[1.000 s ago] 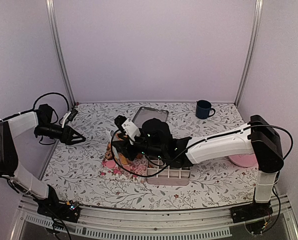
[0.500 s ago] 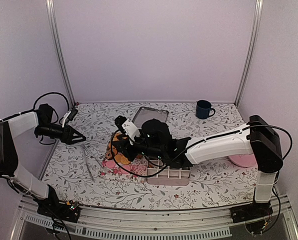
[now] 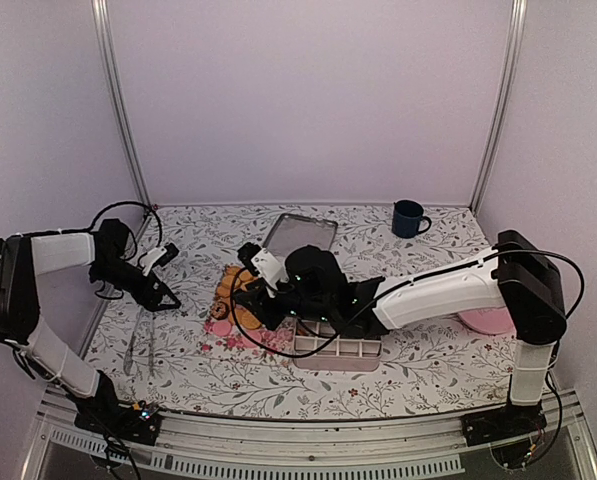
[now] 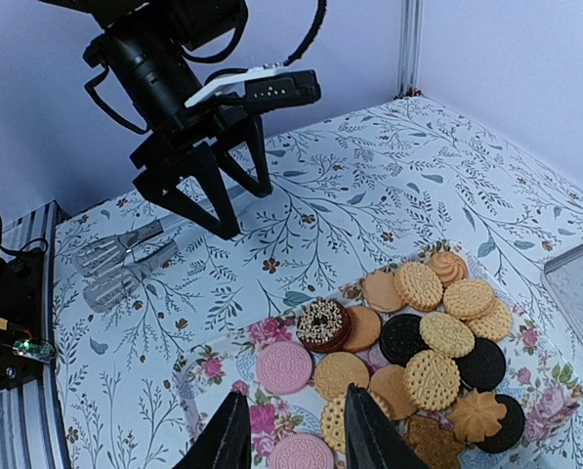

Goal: Pack the cookies
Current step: Pick up the clamp at the corner of the board, then pass from the left arm to the right

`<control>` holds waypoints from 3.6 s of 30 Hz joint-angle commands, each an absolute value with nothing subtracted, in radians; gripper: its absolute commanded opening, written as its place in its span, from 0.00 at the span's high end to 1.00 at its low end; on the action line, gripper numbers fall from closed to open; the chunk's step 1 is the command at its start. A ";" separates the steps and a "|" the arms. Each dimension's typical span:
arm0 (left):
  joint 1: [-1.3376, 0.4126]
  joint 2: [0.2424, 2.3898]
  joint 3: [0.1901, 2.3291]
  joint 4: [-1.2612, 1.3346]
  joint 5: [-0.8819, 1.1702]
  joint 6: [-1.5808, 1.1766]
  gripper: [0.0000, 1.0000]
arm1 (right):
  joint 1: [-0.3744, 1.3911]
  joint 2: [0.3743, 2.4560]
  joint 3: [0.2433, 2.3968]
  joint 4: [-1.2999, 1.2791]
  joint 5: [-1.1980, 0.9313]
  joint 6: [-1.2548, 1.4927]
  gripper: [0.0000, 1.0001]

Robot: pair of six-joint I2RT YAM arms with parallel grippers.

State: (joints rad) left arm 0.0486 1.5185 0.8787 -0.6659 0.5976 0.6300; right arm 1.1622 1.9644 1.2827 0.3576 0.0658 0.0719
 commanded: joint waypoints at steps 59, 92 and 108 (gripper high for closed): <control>-0.005 1.456 1.124 -0.867 0.828 0.589 1.00 | 1.093 1.846 1.273 0.414 -0.188 0.176 0.37; -0.387 1.413 1.319 -0.973 1.081 0.676 1.00 | 0.967 1.996 1.477 0.694 -0.731 0.369 0.27; -0.395 1.408 1.296 -0.956 1.075 0.658 1.00 | 0.984 2.039 1.519 0.744 -0.615 0.382 0.26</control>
